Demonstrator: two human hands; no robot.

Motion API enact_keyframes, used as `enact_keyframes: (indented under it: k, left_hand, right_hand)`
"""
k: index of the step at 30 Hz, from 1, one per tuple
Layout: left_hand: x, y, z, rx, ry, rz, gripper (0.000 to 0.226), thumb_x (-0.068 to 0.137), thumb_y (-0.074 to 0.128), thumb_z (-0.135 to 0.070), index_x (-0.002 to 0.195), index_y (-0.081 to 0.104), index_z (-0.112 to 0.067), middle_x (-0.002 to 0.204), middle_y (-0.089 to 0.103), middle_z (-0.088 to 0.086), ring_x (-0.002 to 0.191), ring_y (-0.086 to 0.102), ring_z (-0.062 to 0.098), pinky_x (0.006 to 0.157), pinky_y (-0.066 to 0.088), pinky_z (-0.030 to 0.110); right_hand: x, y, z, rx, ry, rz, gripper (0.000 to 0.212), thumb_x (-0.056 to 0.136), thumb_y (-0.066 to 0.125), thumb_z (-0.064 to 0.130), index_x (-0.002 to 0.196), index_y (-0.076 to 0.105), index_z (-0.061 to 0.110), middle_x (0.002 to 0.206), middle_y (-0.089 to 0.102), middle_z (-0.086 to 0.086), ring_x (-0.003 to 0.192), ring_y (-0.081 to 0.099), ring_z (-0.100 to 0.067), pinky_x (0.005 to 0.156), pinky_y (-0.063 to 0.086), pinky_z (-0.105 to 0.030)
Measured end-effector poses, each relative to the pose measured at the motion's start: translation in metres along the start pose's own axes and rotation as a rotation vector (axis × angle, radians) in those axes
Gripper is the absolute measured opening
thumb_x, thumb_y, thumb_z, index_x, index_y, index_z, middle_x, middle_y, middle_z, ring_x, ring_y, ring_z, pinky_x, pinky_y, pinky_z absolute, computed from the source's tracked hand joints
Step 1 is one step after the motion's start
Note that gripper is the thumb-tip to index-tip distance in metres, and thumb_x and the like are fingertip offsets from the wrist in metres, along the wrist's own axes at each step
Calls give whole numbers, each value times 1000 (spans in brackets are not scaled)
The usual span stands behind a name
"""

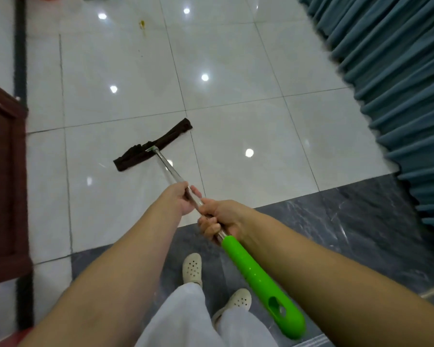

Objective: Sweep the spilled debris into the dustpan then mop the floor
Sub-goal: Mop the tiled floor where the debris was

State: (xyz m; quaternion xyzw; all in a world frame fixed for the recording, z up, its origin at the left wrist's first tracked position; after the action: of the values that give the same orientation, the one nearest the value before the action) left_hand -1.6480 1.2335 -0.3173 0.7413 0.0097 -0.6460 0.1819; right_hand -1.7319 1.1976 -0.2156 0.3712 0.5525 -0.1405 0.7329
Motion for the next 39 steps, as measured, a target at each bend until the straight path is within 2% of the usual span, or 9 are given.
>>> enact_keyframes:
  k: [6,12,15,18,20,27,31,34,39]
  left_hand:
    - [12,6,-10,37,31,-18,24,102,29,-11,79,37,-6,66,35,5,47,33,10,32,33,11]
    - [12,44,32,119,15,-22,25,101,30,-14,79,37,-7,60,33,3,32,32,10,45,31,14]
    - [8,71,73,147,-9,-6,24,102,29,-15,81,37,-7,61,33,3,41,32,9,42,31,14]
    - [6,104,128,199,-39,2,25,101,28,-14,79,37,-6,61,34,4,32,34,10,32,31,12]
    - [5,127,169,244,-56,8,25,100,27,-12,78,37,-7,61,35,4,24,33,11,32,31,9]
    - [13,209,295,428,-96,78,22,99,26,-9,79,36,-6,63,35,6,46,32,10,31,33,10]
    - [16,246,357,529,-117,150,25,99,26,-8,77,38,-7,61,35,4,45,32,9,31,29,11]
    - [16,264,387,552,-166,186,26,100,29,-9,77,40,-5,60,37,4,34,35,8,30,30,11]
    - [10,271,396,501,-173,206,25,100,33,-11,77,41,-6,57,37,3,40,35,10,31,33,14]
  right_hand:
    - [2,2,8,7,29,41,29,101,30,6,111,51,24,62,36,-2,27,31,-2,27,26,-8]
    - [-26,-49,19,48,35,10,41,101,35,9,141,38,20,63,31,1,26,30,-2,27,25,-8]
    - [-51,-89,21,90,32,31,25,101,35,9,113,53,20,62,31,1,26,31,-3,26,25,-9]
    - [-82,-143,18,114,16,21,20,101,35,8,87,48,16,61,31,0,25,30,-2,24,24,-9]
    - [-103,-183,17,143,-7,-3,20,101,34,7,88,46,18,59,32,-1,24,30,-2,24,23,-9]
    - [-173,-306,11,349,-49,-84,12,99,43,12,92,52,15,48,40,-3,26,32,-4,25,25,-7]
    - [-199,-354,4,438,-103,-131,14,98,43,11,86,48,15,45,41,-4,24,31,-4,25,23,-7]
    - [-211,-376,2,499,-132,-155,15,100,40,10,87,47,16,48,38,-4,23,31,-5,24,23,-6]
    - [-222,-384,7,415,-130,-184,19,101,37,9,94,51,20,53,31,-2,25,29,-4,25,23,-6]
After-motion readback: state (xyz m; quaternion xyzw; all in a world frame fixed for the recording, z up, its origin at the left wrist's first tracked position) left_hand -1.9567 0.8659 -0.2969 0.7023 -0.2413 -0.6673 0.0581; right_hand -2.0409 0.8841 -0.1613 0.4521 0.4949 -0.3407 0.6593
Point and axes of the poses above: each hand's wrist, its own x-axis towards the middle knuckle, its own y-axis out of the palm, z = x × y, the point moved 8 cm from there along x, towards the middle knuckle
